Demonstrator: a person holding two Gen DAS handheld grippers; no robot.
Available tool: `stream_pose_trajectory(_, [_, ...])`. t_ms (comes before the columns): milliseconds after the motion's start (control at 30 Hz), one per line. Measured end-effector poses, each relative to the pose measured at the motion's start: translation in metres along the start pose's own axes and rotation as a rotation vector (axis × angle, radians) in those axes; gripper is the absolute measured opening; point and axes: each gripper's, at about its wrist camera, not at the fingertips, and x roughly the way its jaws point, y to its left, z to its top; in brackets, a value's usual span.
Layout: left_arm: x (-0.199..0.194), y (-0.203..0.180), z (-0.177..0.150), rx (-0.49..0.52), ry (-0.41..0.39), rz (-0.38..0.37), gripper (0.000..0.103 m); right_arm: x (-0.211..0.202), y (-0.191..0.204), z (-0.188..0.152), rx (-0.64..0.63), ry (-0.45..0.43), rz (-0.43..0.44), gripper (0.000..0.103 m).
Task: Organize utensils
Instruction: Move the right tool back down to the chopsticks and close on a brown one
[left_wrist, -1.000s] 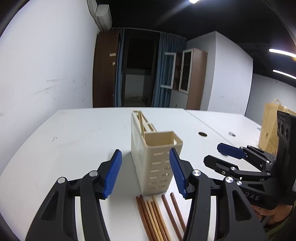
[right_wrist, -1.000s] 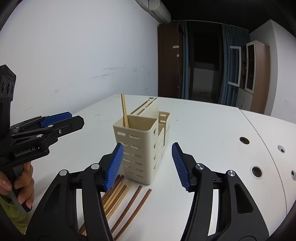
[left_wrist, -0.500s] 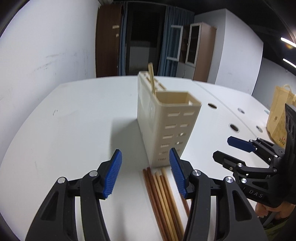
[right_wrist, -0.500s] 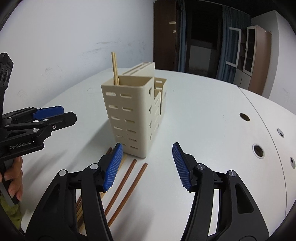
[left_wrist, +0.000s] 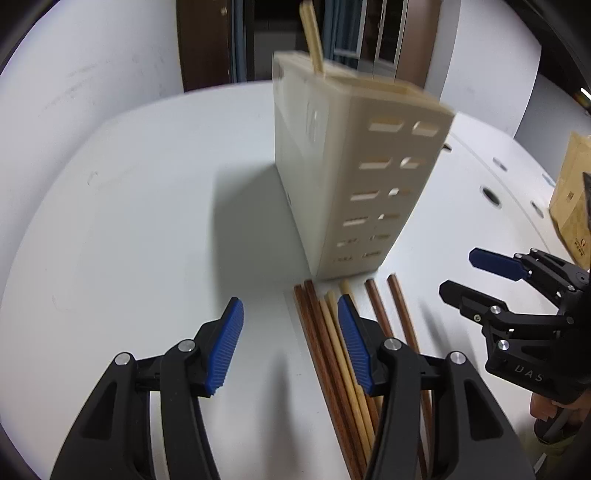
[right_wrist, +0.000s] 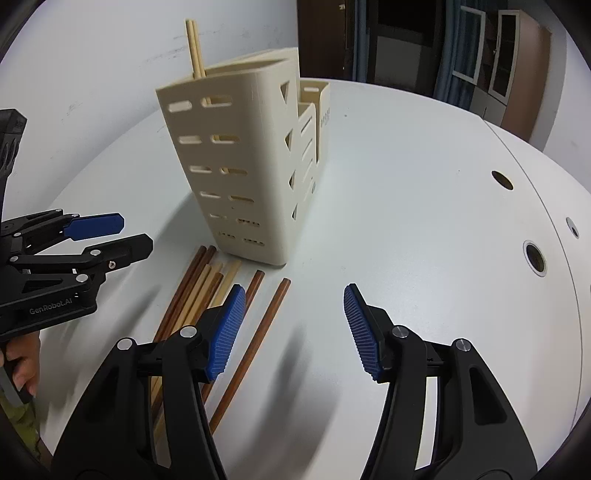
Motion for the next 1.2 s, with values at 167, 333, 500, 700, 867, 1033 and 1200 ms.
stream_pose_trajectory(167, [0.021,0.003,0.008,-0.008,0.1,-0.013,0.053,0.02,-0.003,0.0,0.022,0.063,0.013,0.052])
stream_pose_trajectory(333, [0.036,0.001,0.011,0.009,0.143,0.007,0.053,0.036,-0.004,0.001,0.037,0.11,0.018,0.052])
stream_pose_trajectory(500, [0.049,0.002,0.009,0.016,0.172,0.026,0.053,0.05,-0.003,0.0,0.034,0.149,0.015,0.045])
stream_pose_trajectory(700, [0.066,0.0,0.008,0.029,0.213,0.037,0.052,0.06,-0.004,0.0,0.038,0.174,0.008,0.041])
stream_pose_trajectory(867, [0.067,-0.001,0.01,0.026,0.21,0.04,0.052,0.062,-0.003,0.001,0.033,0.176,0.011,0.036])
stream_pose_trajectory(1033, [0.066,-0.002,0.012,0.017,0.213,0.038,0.048,0.058,0.002,-0.001,0.029,0.176,0.013,0.033])
stream_pose_trajectory(1200, [0.069,0.001,0.011,0.017,0.224,0.043,0.048,0.057,0.004,-0.001,0.031,0.178,0.018,0.033])
